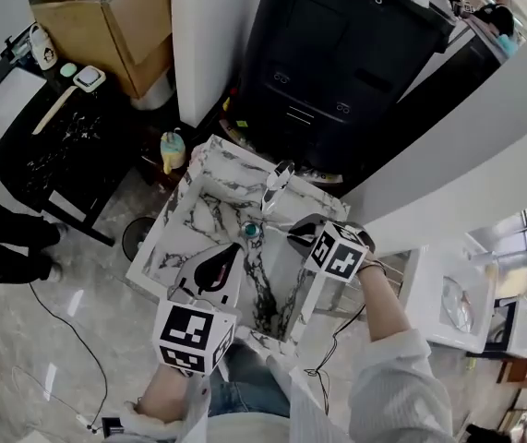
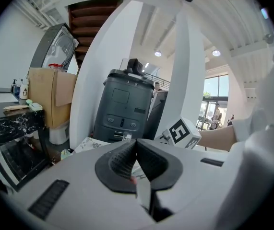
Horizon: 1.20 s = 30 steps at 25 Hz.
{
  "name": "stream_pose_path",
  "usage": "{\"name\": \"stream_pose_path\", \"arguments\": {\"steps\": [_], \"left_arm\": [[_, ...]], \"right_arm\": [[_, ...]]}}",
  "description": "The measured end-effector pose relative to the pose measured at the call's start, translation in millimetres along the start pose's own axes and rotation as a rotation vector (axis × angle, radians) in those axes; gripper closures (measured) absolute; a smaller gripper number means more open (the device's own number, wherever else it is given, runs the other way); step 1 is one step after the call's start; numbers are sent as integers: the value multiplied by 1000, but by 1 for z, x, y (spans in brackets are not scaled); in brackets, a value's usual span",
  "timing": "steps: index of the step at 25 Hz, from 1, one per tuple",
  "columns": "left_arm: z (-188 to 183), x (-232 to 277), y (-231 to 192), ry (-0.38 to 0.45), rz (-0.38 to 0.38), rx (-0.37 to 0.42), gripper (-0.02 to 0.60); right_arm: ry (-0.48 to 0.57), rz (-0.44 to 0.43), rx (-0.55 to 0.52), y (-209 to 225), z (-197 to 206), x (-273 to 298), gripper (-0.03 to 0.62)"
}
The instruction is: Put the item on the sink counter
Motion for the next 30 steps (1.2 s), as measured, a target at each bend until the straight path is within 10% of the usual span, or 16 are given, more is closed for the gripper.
{"name": "stream_pose_path", "arguments": {"steps": [22, 30], "left_arm": [[-7, -120, 42, 108, -93, 51, 566], [13, -199, 55, 93, -63, 59, 566]], "right_arm": [[657, 269, 455, -97, -146, -143, 563], [722, 330, 573, -172, -188, -183, 563]]}}
Point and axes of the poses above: the fingertips, and each gripper's own axes: x forward along the fingers, y to its right, z out of its underside, the point moved 3 cm from there along -x, backward along the fingers, and after that the axes turned 11 degrees about z, right-handed, at the moved point
